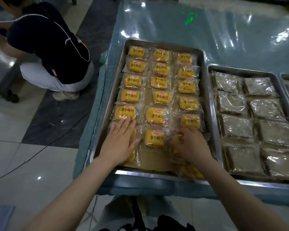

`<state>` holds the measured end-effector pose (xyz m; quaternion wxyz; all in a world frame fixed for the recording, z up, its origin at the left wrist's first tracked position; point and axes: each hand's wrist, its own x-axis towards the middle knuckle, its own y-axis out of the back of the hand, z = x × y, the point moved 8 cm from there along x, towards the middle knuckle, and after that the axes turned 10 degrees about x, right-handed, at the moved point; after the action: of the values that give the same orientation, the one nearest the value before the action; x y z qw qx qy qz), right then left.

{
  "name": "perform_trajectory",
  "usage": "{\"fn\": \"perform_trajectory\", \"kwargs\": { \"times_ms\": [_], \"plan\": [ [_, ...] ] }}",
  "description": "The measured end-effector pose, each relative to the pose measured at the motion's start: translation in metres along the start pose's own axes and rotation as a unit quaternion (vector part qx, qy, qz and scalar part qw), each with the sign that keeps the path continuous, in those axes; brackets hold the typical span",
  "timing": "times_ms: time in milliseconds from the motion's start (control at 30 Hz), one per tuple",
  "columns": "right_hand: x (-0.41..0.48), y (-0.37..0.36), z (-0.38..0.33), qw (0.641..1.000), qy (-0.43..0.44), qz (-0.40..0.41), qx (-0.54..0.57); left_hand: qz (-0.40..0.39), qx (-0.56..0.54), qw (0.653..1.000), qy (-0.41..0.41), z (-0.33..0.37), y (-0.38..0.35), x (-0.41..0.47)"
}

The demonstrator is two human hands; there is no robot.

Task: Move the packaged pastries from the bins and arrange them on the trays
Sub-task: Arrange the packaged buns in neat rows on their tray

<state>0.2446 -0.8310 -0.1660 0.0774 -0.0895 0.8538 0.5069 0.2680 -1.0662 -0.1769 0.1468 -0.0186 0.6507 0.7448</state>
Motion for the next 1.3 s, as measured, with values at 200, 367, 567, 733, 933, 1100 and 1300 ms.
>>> {"fn": "perform_trajectory", "kwargs": {
  "times_ms": [200, 367, 567, 733, 933, 1100, 1300],
  "plan": [
    [-0.02, -0.016, -0.006, 0.992, -0.009, 0.01, -0.124, -0.069, 0.068, 0.994, -0.046, 0.007, -0.031, -0.015],
    [-0.028, 0.015, -0.004, 0.983, -0.056, 0.116, 0.133, -0.073, 0.047, 0.994, -0.06, 0.006, -0.03, -0.016],
    [-0.059, 0.041, -0.027, 0.927, -0.003, 0.221, 0.304, 0.086, -0.05, 0.991, -0.087, 0.028, 0.018, -0.029],
    [-0.068, 0.026, -0.096, 0.938, 0.191, 0.138, 0.254, -0.023, -0.546, 0.837, 0.017, 0.051, 0.038, -0.028],
    [-0.067, 0.003, -0.084, 0.932, 0.084, 0.066, 0.347, -0.021, -0.656, 0.745, 0.117, 0.036, 0.028, -0.03],
    [-0.067, -0.009, -0.059, 0.889, -0.046, -0.016, 0.455, -0.031, -0.721, 0.681, 0.124, 0.036, 0.026, -0.038],
    [-0.065, 0.01, -0.044, 0.815, -0.098, 0.028, 0.57, -0.051, -0.704, 0.696, 0.129, 0.027, 0.034, -0.033]
  ]
}}
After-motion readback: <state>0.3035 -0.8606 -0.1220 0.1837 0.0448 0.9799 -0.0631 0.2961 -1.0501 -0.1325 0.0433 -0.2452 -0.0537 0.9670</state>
